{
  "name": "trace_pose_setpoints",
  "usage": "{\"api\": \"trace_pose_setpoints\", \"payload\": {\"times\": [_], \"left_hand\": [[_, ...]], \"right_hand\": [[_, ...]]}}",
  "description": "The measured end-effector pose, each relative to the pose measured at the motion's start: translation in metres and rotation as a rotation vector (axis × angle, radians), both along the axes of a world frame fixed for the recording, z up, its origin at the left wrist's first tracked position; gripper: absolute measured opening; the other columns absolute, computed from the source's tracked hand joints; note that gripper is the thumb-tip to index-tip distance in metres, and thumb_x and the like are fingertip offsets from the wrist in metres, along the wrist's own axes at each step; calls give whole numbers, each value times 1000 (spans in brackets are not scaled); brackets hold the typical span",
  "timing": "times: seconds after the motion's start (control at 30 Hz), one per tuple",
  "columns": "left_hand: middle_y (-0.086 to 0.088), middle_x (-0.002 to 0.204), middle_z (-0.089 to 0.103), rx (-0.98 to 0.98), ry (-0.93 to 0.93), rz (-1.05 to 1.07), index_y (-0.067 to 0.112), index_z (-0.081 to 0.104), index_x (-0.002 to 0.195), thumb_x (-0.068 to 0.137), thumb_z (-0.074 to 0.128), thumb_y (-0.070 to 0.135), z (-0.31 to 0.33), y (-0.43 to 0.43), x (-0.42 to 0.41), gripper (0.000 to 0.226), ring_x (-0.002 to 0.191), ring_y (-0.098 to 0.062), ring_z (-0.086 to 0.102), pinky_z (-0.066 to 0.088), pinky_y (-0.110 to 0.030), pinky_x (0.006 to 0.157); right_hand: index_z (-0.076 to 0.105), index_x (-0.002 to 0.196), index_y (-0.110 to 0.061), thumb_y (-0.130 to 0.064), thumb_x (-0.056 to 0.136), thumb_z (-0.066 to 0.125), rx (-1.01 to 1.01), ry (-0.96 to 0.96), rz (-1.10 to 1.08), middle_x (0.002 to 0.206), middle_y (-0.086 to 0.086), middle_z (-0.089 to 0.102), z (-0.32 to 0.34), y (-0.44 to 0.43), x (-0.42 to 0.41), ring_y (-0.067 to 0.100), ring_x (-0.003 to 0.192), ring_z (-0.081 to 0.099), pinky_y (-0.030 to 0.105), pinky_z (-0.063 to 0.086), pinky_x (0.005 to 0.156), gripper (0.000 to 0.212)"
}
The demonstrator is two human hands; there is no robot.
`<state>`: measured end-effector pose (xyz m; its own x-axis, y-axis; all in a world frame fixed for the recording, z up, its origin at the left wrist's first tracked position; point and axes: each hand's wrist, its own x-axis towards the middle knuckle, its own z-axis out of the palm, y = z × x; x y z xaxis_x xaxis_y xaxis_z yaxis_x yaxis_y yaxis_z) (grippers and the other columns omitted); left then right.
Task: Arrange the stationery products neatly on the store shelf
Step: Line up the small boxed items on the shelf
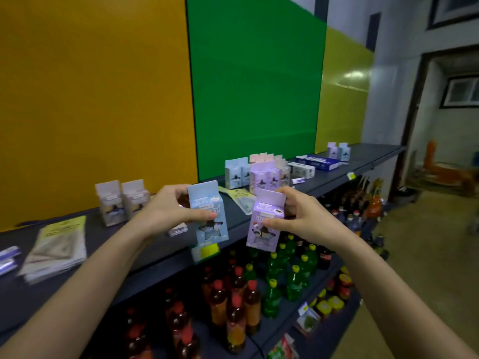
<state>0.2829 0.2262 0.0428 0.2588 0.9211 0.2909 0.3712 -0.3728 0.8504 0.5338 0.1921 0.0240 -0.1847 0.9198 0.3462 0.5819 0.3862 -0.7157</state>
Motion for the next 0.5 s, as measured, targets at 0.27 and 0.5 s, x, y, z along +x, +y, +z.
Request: {"api": "trace_pose_setpoints", "payload": {"times": [0.27, 0.5], "left_hand": [[-1, 89, 74, -9, -25, 17, 14, 66, 99, 62, 80, 11, 3, 32, 79, 39, 89, -20, 67, 53, -35, 82], [-4, 92, 74, 15, -3, 44, 12, 66, 97, 60, 80, 13, 9, 78, 115, 39, 89, -20, 68, 54, -34, 82]], "right_hand": [[54, 111, -25, -32, 74, 75, 13, 6, -1, 106, -8, 69, 9, 41, 80, 9, 95, 67, 37, 54, 86, 43], [53, 112, -28, -33, 73, 75, 35, 4, 58, 107, -7, 69, 10, 94, 117, 9, 97, 67, 37, 53, 88, 45]]}}
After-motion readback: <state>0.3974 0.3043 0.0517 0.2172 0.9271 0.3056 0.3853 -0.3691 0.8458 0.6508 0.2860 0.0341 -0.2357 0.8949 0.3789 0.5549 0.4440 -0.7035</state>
